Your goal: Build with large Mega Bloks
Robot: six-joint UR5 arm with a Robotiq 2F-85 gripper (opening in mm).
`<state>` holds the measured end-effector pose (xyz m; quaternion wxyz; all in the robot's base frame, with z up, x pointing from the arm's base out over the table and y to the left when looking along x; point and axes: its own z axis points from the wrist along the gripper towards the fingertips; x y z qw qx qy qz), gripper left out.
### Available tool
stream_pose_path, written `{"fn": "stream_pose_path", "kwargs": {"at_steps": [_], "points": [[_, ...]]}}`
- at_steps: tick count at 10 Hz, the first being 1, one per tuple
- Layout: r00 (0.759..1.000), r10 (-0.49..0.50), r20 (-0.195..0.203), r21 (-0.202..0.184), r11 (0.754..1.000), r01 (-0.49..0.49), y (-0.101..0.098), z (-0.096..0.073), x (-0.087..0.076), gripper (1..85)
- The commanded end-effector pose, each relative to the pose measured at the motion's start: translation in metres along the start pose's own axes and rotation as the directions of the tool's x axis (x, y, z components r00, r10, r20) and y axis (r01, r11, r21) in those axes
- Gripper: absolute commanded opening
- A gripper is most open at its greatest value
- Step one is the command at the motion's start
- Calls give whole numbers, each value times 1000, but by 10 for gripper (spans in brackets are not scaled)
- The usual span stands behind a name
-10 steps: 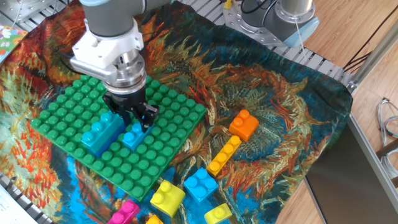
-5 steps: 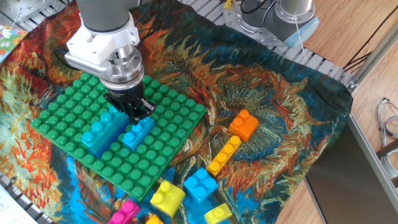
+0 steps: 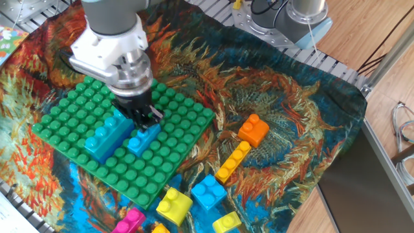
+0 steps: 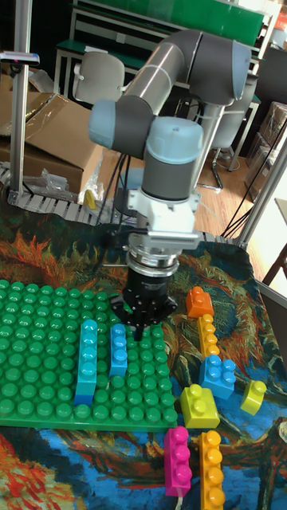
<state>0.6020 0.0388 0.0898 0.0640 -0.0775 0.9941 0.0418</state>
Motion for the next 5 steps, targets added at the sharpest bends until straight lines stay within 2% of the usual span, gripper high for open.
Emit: {"fn": "stream_pose_path", "kwargs": {"at_steps": [1, 3, 4, 5], "points": [[999, 42, 10, 10, 999, -42, 30, 1, -7, 13], [998, -62, -20, 15, 998, 62, 28, 1, 1, 13], [998, -63, -7, 14, 998, 63, 29, 1, -3, 13], [999, -38, 11, 11, 999, 38, 38, 7, -9, 30]]}}
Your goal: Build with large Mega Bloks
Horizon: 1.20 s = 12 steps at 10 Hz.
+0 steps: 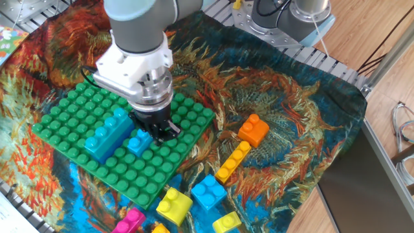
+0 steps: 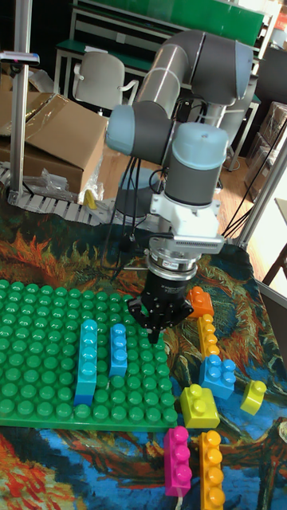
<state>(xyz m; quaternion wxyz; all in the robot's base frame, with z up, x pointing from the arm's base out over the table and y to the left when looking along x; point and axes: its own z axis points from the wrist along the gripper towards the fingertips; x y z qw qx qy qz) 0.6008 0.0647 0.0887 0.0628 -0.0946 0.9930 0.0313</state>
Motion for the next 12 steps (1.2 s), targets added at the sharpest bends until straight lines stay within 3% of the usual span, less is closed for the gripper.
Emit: {"fn": "stream_pose_path", "kwargs": {"at_steps": [1, 2, 3, 4, 5, 6, 7, 10, 12], "points": [[998, 54, 27, -24, 998, -53, 43, 11, -16, 40], [993, 105, 49, -8, 994, -105, 69, 16, -25, 50], [990, 127, 66, -30, 992, -125, 89, 16, -37, 133], [993, 106, 58, -13, 994, -105, 84, 14, -36, 187], [997, 55, 51, -25, 998, -53, 87, 14, -34, 413], [999, 20, 40, -11, 1000, -20, 84, 15, -31, 607], [999, -5, 43, 3, 1000, 5, 81, 15, -32, 730], [991, 112, 70, 19, 993, -114, 121, 33, -51, 723], [990, 127, 63, 21, 992, -128, 119, 32, -51, 723]]}}
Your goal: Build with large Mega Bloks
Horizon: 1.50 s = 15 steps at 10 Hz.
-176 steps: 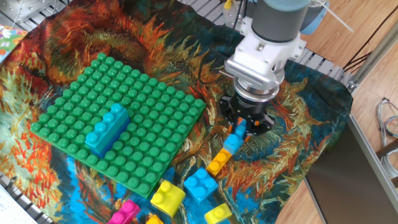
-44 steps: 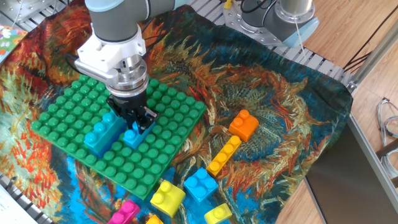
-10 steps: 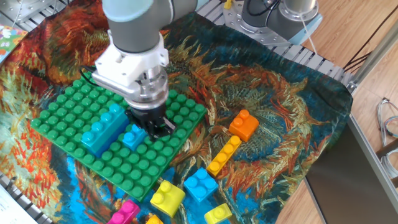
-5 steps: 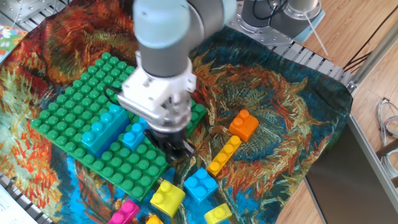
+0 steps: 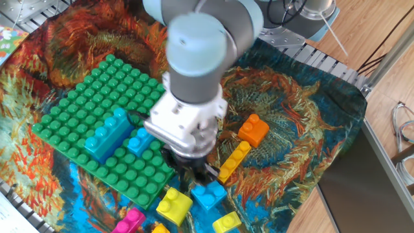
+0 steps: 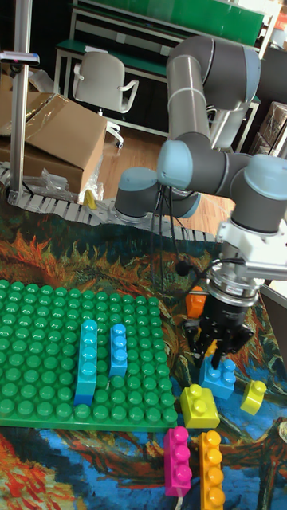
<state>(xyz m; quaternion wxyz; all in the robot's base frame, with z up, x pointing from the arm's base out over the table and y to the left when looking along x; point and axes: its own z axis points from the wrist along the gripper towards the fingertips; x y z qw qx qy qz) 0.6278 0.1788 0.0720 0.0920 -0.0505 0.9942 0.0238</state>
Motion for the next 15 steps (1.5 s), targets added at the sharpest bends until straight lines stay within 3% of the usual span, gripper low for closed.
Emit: {"fn": "stream_pose_path", "kwargs": {"at_steps": [1, 3, 4, 5, 7, 8, 9, 12, 15], "points": [[1000, 16, -13, -23, 1000, -16, 19, 3, -1, 733], [998, 54, -14, -21, 998, -54, 22, 4, -1, 770], [994, 105, -5, -12, 994, -105, 37, 9, -6, 767], [991, 135, 3, 4, 991, -135, 34, 13, -8, 750], [970, 241, -16, -29, 970, -241, 17, 8, -4, 770], [970, 242, -13, -9, 970, -242, 7, 7, -1, 760], [968, 252, -7, -33, 967, -252, 13, 7, -4, 760], [970, 244, 12, -8, 970, -244, 5, 9, -9, 743], [980, 199, 19, 1, 980, -199, -2, 27, -21, 737]]}}
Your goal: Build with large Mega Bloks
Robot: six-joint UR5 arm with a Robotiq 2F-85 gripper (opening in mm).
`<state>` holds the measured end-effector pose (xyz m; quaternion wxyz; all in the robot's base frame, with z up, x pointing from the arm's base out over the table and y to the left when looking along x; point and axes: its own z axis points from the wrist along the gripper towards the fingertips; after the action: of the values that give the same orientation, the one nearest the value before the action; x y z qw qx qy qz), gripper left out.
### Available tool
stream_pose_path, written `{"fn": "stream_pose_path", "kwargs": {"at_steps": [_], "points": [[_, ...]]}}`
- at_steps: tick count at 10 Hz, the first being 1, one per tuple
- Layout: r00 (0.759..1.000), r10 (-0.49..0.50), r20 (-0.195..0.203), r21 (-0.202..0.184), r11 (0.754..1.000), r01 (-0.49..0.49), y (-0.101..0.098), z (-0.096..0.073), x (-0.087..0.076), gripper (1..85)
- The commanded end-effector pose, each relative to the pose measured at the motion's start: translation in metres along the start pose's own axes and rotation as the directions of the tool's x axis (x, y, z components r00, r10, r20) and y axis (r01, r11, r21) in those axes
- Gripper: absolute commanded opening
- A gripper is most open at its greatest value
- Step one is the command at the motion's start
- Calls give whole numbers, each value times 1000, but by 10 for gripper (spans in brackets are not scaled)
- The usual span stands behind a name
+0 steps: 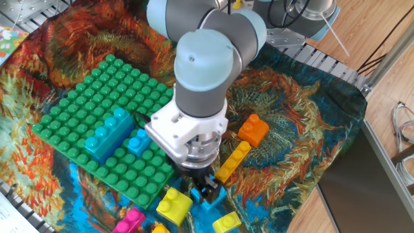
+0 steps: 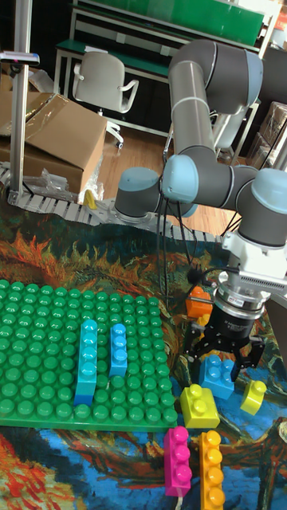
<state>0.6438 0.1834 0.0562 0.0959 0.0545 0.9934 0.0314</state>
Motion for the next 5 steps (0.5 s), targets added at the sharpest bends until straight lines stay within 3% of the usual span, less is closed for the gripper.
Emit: {"fn": "stream_pose_path", "kwargs": {"at_steps": [1, 3, 5], "points": [[1000, -21, 0, 0, 1000, 21, -1, 10, -10, 733], [1000, -15, -22, -19, 1000, 15, 5, 10, -5, 713], [999, -29, -26, -12, 1000, 29, 3, 10, -4, 713]]}}
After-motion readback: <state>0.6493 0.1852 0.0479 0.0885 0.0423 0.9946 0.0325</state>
